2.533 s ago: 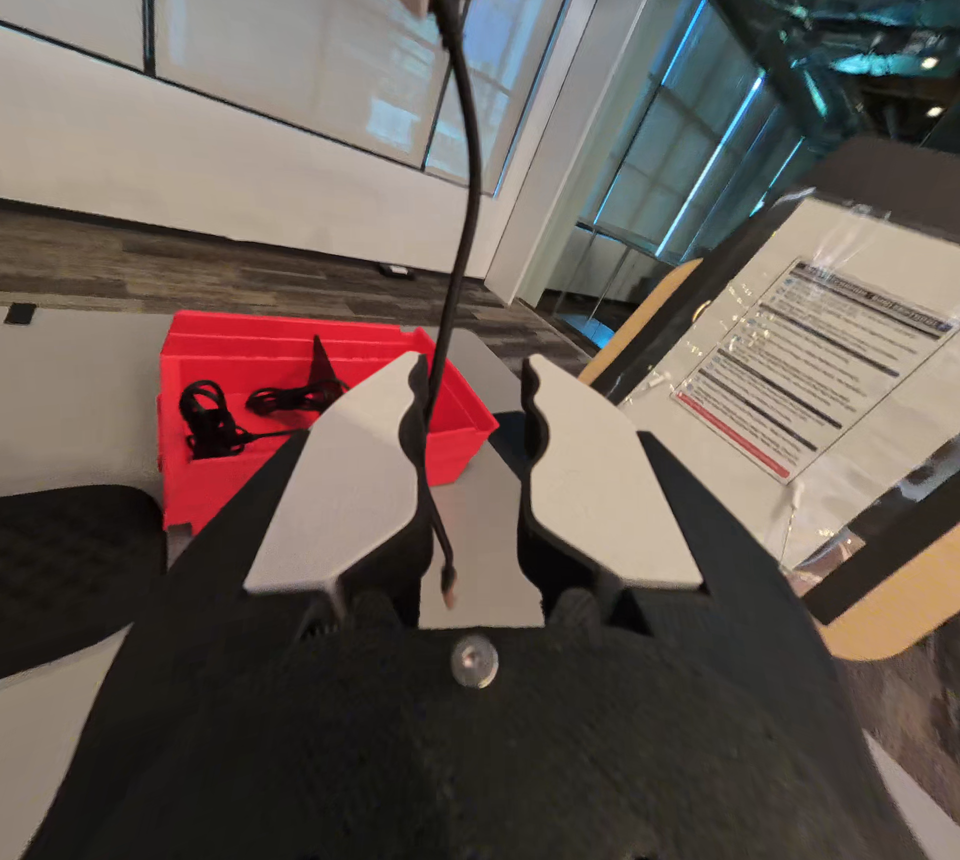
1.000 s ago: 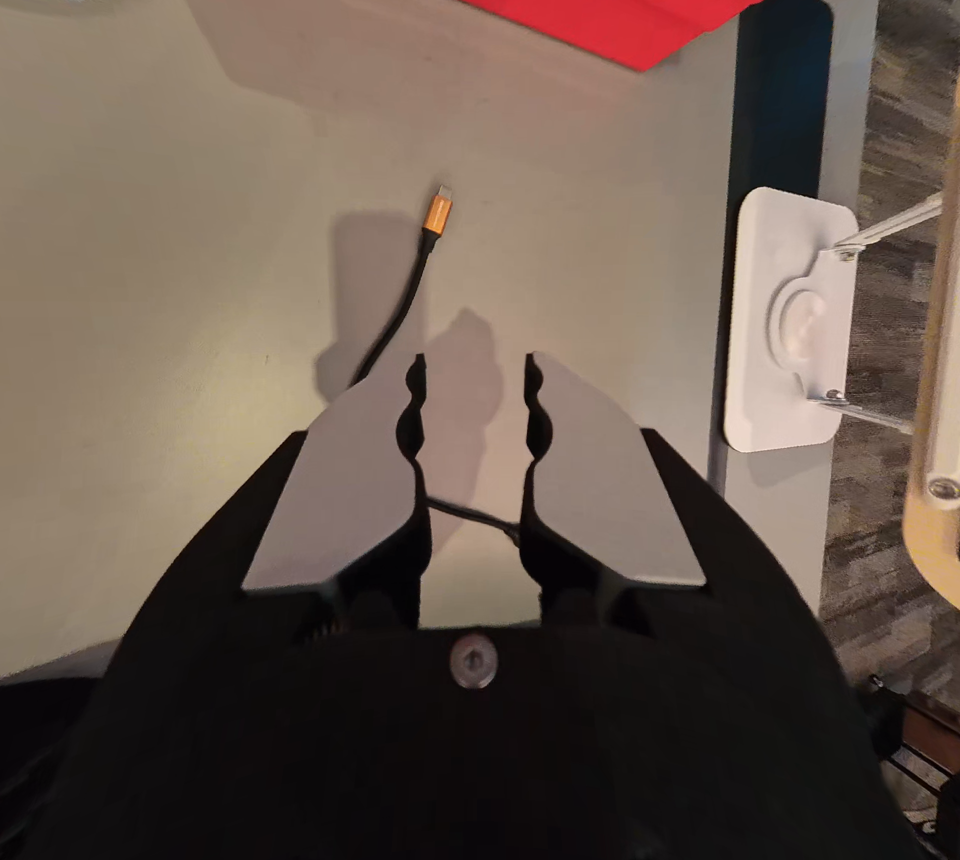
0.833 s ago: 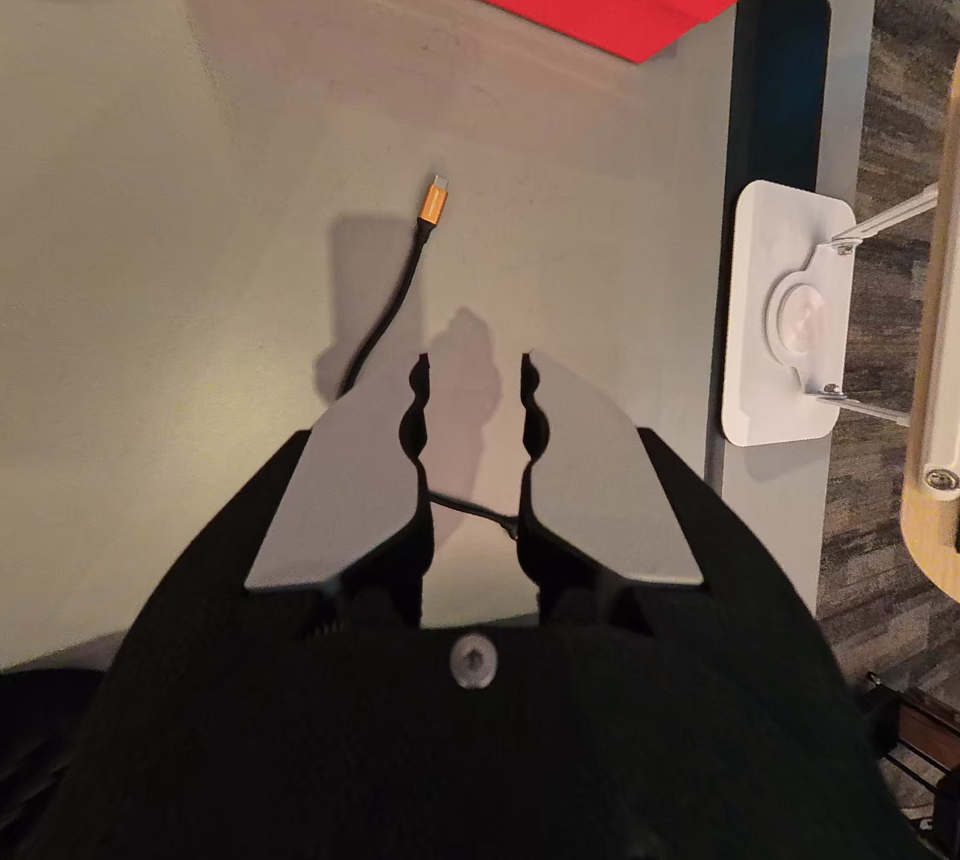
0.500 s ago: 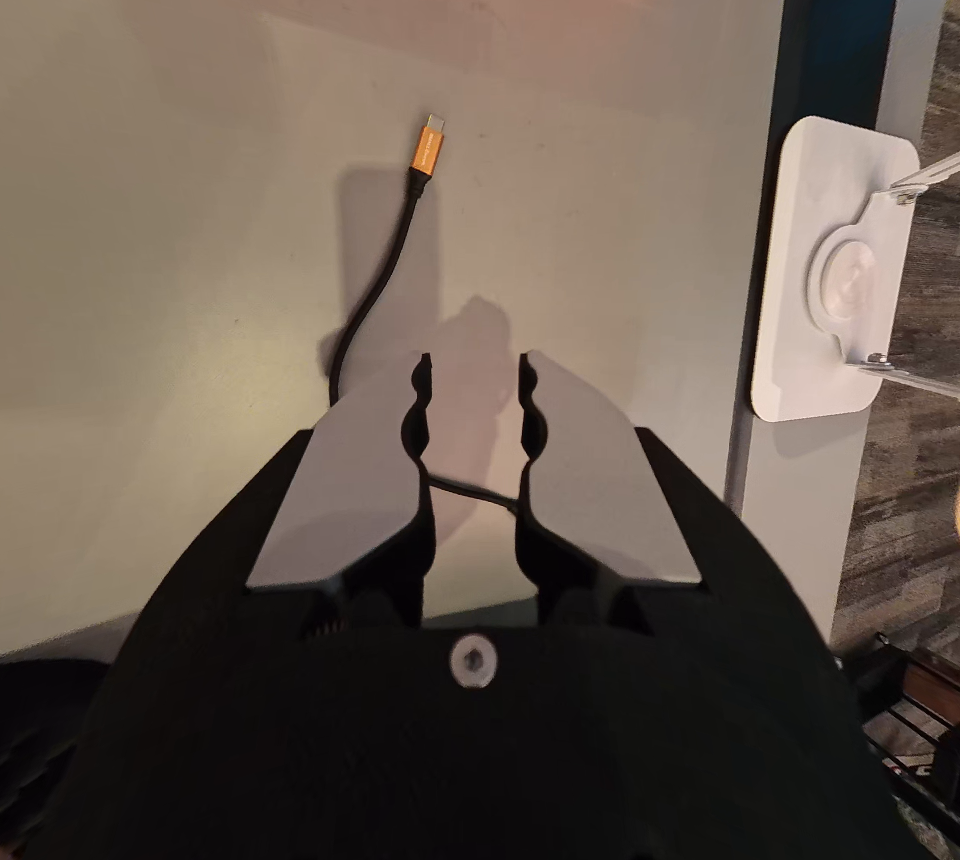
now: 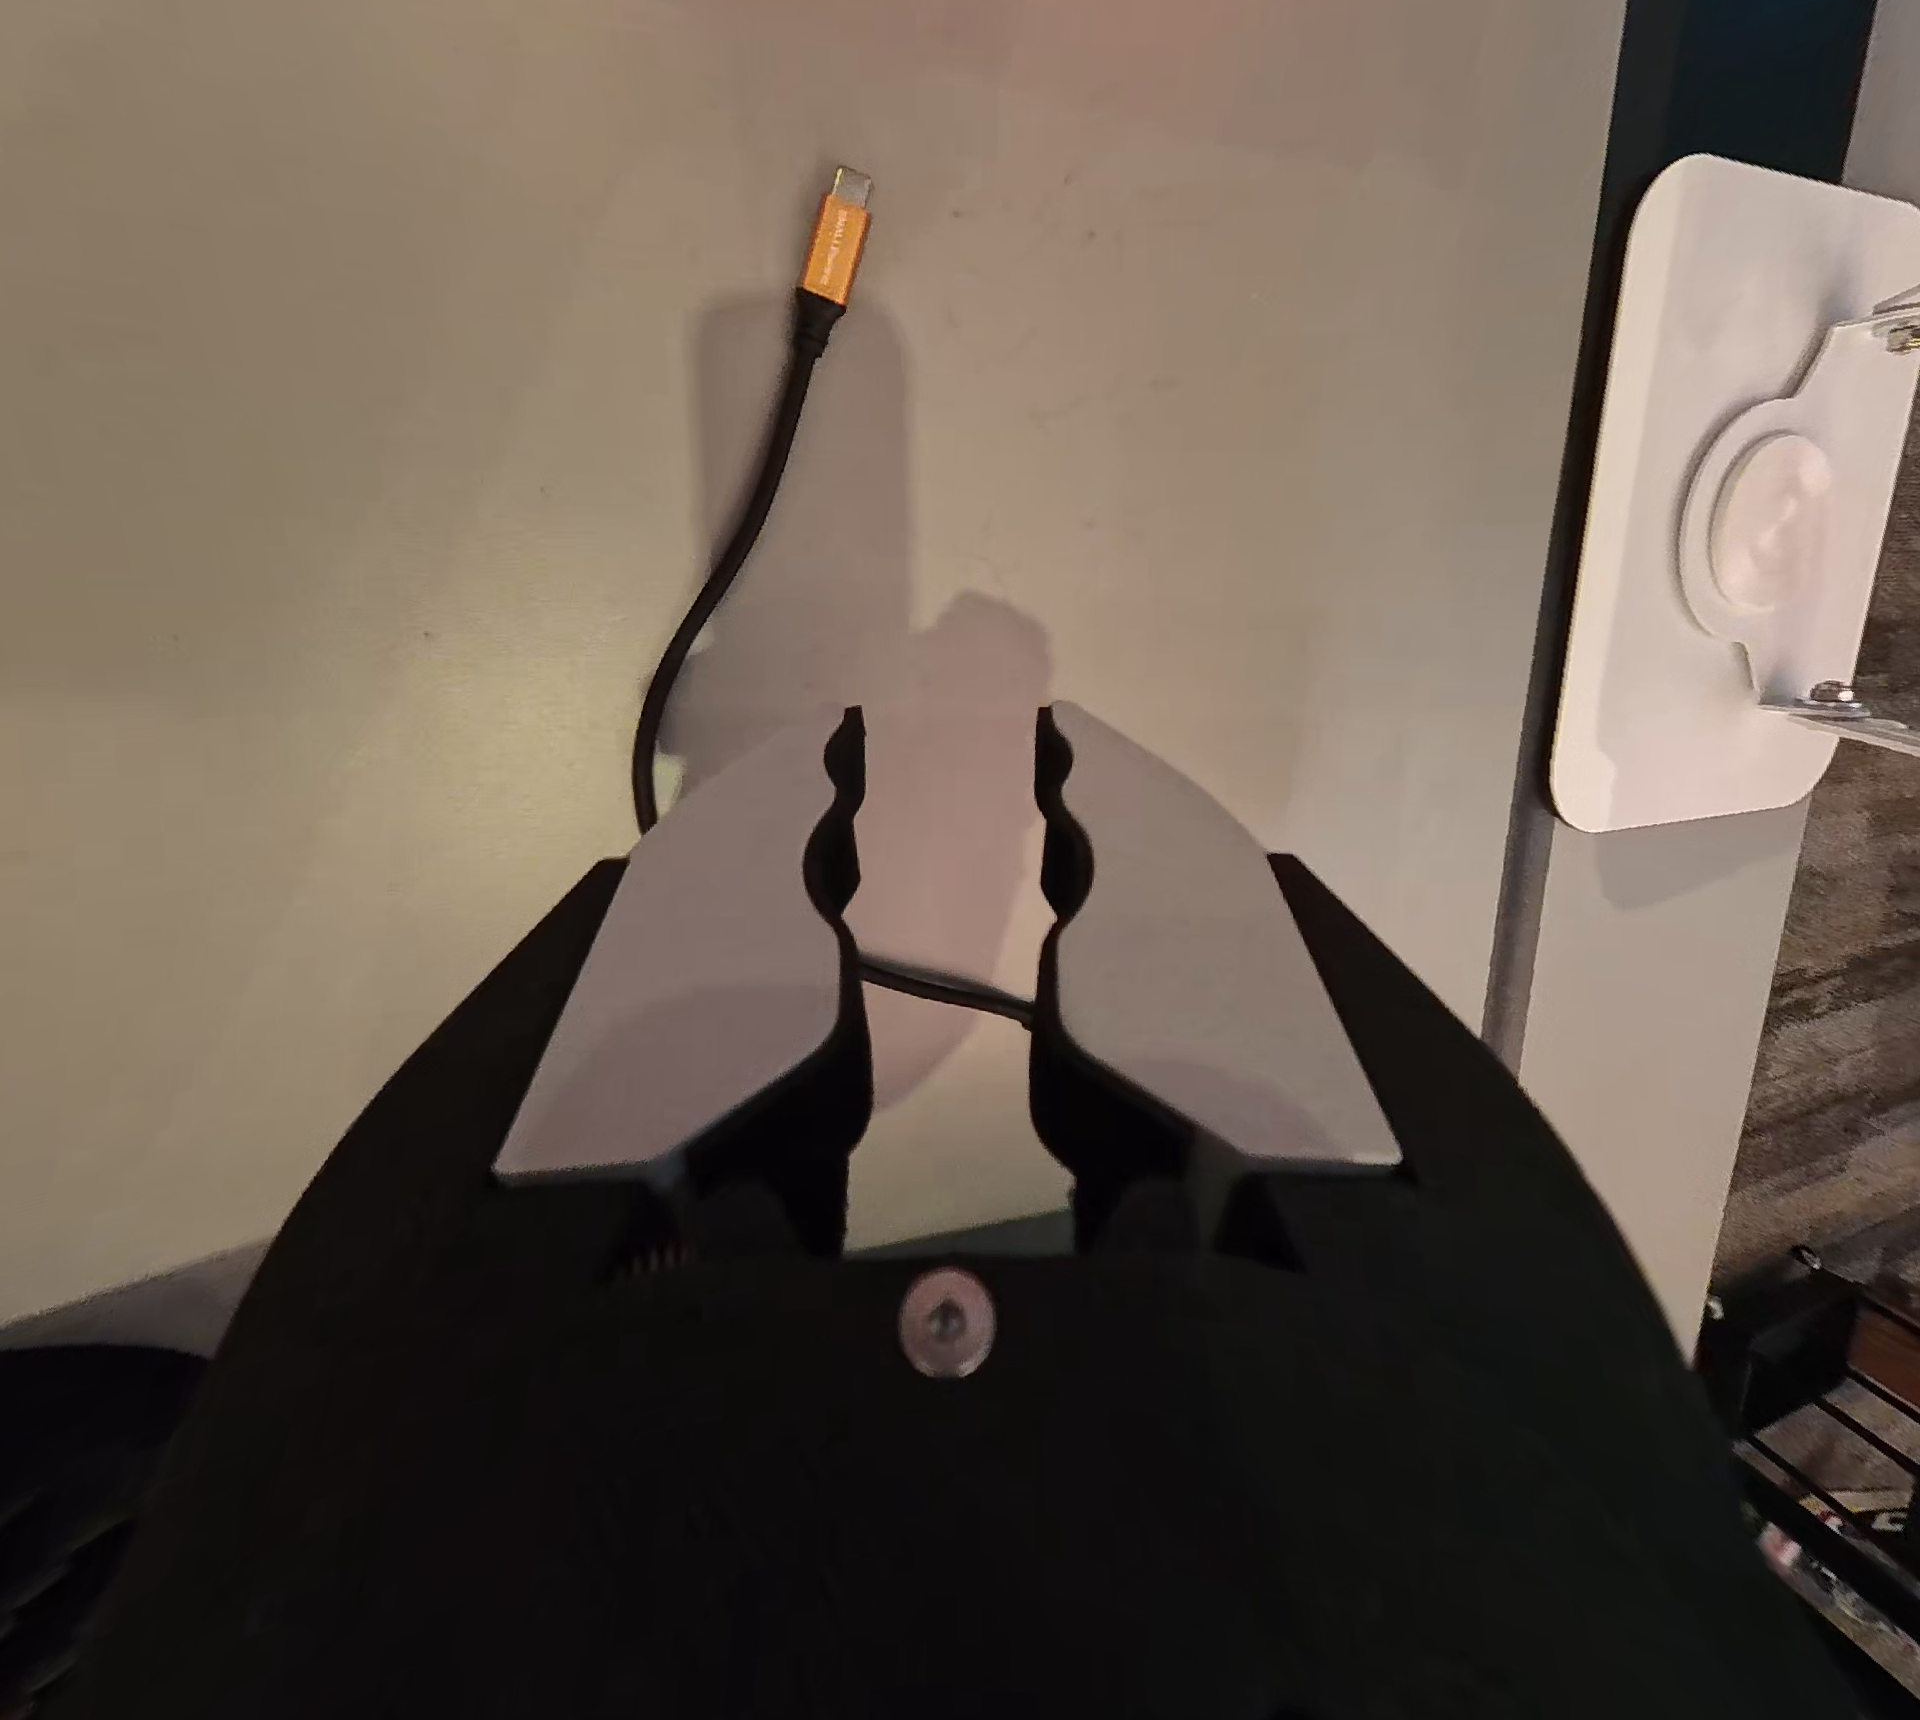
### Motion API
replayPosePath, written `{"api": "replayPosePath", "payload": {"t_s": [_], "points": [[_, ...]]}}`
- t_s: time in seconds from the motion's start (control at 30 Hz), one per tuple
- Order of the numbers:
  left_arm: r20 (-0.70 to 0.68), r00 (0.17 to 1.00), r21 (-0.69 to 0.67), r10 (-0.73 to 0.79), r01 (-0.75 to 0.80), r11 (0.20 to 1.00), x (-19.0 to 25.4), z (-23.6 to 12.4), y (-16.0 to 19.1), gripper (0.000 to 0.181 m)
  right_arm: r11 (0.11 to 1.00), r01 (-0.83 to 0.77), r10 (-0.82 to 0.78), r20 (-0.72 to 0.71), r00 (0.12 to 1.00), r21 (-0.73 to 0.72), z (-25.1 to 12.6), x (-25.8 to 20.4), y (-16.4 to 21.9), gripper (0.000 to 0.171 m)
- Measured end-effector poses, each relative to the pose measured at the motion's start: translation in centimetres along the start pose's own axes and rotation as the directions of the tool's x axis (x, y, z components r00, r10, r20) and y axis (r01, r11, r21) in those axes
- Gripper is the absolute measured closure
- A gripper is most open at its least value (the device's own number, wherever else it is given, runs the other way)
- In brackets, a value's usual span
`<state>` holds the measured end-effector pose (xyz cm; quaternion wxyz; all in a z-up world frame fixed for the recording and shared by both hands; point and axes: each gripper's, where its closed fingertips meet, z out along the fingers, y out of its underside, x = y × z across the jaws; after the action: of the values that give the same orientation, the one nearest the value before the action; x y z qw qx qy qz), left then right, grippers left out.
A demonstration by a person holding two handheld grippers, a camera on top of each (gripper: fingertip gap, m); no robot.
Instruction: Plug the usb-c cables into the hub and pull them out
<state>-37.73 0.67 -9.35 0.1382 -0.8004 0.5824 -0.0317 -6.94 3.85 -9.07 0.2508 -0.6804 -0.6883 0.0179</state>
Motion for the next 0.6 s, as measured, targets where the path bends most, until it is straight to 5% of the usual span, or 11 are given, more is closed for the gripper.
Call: {"api": "replayPosePath", "payload": {"t_s": [0.1,0.27,0.43,0.47,0.6], "points": [[0.08,0.989,0.235,-0.125,0.103,0.967,-0.7,-3.7,-0.3,0.116,1.0,-0.01,0.01,-0.004,1.0,0.004,0.1,0.3,0.1,0.139],[0.029,0.962,0.478,-0.27,0.224,0.85,3.9,-7.5,-1.2,0.077,1.0,-0.017,0.017,0.0,1.0,-0.011,0.4,0.4,0.5,0.139],[0.349,0.892,0.533,-0.287,0.063,0.844,3.7,-5.5,-2.3,0.111,1.0,-0.011,0.011,0.005,1.0,-0.017,0.7,0.2,0.4,0.139],[0.34,0.885,0.565,-0.317,0.077,0.822,3.3,-5.5,-2.7,0.124,1.0,-0.006,0.007,0.007,1.0,-0.019,0.7,0.1,0.4,0.139],[0.239,0.9,0.613,-0.365,0.152,0.775,2.8,-4.7,-3.4,0.123,0.999,0.009,-0.009,0.005,1.0,-0.03,0.6,-0.1,0.5,0.139]]}}
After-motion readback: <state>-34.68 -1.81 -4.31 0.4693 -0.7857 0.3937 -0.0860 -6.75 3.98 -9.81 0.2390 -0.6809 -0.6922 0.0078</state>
